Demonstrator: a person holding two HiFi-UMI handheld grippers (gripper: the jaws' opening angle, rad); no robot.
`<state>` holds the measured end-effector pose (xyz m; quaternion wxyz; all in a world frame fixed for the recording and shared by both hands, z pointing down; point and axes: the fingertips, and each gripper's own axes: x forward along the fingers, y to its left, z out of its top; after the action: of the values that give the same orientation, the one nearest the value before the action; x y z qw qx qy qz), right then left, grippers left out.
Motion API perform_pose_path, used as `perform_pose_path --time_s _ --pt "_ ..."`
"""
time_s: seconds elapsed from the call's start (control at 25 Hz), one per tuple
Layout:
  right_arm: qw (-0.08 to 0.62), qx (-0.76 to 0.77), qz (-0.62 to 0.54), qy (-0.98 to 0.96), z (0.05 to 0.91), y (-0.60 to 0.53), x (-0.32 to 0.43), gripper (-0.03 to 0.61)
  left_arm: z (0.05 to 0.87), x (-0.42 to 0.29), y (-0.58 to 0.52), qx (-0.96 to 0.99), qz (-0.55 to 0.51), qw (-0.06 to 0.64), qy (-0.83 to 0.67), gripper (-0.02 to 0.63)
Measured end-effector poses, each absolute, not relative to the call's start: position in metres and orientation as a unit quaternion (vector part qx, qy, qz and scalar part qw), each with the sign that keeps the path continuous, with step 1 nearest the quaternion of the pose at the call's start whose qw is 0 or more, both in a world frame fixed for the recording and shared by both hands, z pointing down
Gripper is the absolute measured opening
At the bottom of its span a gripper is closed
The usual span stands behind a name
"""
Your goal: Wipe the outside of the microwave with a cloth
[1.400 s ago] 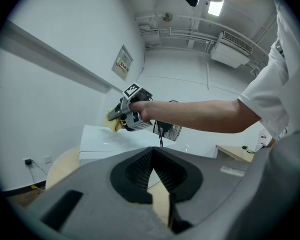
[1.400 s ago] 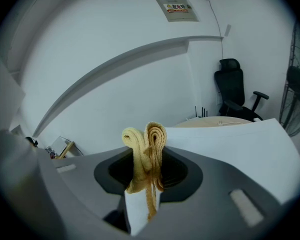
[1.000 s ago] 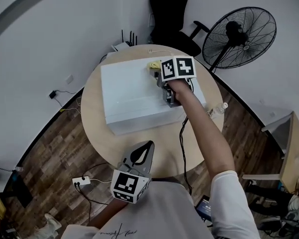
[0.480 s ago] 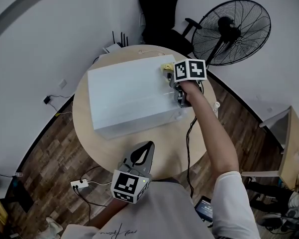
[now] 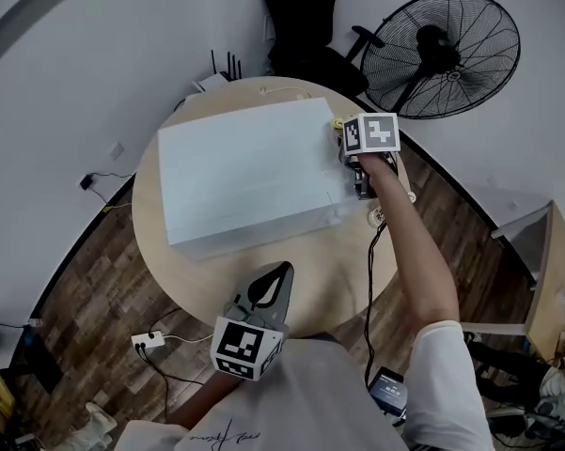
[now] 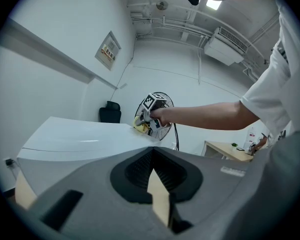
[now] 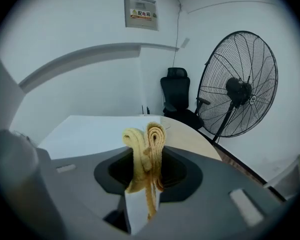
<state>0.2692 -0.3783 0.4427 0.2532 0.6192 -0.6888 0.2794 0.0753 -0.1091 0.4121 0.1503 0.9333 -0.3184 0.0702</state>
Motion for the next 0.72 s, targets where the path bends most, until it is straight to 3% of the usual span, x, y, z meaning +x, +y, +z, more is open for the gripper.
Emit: perform_pose_path --time_s 0.12,0.72 --pt "0.275 0.618 0.275 -0.684 0.450 -0.377 0.263 0.127 0.412 0.073 -0.109 0.933 0.070 0.151 -0.320 -0.011" --pt "0.241 0.616 0.303 -0.687 0.450 -0.369 0.209 0.129 0.411 0.033 -0.099 0.933 0.064 0.147 -0.323 -0.012"
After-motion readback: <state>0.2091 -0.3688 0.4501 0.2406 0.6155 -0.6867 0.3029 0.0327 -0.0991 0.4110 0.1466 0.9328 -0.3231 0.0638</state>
